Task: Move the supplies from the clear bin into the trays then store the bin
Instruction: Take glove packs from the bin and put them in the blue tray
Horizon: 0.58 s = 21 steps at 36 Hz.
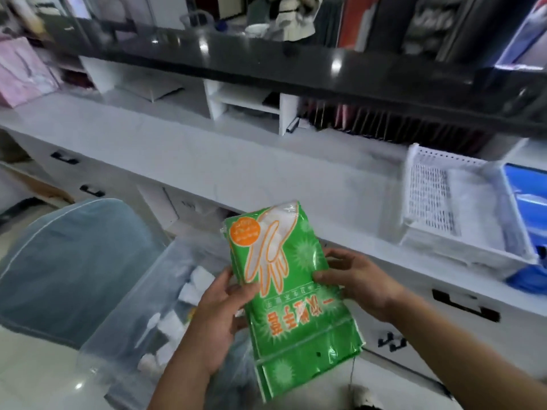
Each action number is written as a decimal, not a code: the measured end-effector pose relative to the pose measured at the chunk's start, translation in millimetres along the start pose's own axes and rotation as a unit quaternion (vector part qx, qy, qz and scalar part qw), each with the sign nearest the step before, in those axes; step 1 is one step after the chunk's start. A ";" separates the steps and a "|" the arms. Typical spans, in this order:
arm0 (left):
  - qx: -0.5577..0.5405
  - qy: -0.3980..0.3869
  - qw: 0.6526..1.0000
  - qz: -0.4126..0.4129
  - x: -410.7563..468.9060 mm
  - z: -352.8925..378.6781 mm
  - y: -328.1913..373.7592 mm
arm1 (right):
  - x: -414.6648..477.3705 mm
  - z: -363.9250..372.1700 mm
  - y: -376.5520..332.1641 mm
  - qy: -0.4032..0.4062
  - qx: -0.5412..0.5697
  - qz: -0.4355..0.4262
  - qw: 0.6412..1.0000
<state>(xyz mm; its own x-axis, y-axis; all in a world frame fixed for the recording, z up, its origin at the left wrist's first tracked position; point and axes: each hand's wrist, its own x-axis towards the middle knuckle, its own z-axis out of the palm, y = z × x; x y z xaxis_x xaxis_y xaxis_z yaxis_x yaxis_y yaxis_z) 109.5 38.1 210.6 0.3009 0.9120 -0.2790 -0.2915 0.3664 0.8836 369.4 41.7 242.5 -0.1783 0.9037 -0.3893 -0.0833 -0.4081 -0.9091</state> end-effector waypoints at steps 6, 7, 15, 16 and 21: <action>0.008 -0.001 0.999 0.051 31.1 76.8 -9.9 | -20.4 -68.6 -16.5 0.011 0.047 -0.011 0.999; -0.008 -0.006 0.998 0.054 35.9 91.8 -12.4 | -25.7 -85.1 -23.2 -0.005 0.051 -0.002 0.999; -0.020 -0.054 0.997 0.049 75.7 213.3 -44.6 | -63.4 -208.9 -59.0 0.028 -0.035 -0.059 0.997; -0.012 -0.052 0.998 0.043 80.6 226.4 -48.0 | -66.2 -222.3 -60.8 0.041 -0.047 -0.074 0.995; 0.088 0.074 0.991 0.064 104.6 286.0 -45.7 | -80.7 -283.6 -76.8 0.112 -0.115 -0.124 0.979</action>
<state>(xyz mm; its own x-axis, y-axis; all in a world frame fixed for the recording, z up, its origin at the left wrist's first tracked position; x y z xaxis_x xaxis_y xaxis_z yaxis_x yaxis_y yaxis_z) 414.0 64.0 248.6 0.1314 0.9710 -0.2000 -0.1519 0.2191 0.9638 668.2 36.9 301.7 0.0406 0.9875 -0.1522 0.1309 -0.1563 -0.9790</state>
